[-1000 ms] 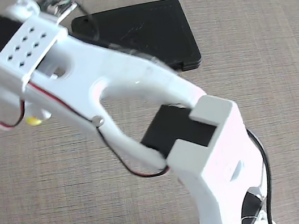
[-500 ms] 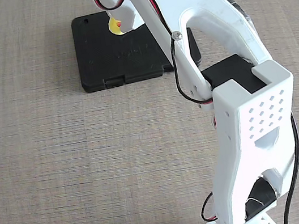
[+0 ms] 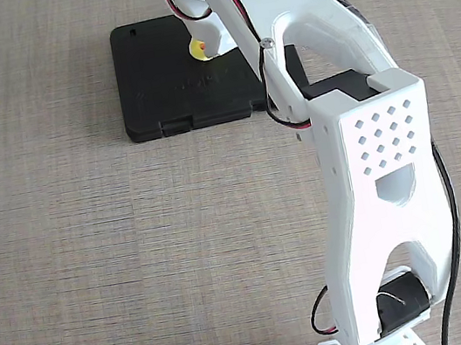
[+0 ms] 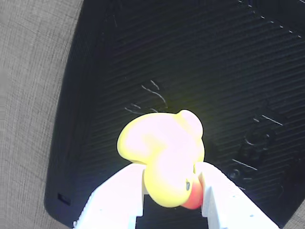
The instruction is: Grasp a duck and put it on the black surface.
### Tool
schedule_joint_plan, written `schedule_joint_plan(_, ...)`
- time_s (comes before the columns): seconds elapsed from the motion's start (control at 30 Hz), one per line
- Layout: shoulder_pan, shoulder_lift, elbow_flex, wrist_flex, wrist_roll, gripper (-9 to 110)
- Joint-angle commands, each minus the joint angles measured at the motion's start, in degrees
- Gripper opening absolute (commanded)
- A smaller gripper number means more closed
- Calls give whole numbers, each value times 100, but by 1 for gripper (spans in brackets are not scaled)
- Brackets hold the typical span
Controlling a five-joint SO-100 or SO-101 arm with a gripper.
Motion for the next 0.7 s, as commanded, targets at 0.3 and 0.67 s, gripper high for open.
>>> schedule_joint_plan(0.3,70,413,-255,18,0,27)
schedule_joint_plan(0.67,545,3867,1503,9,0,5)
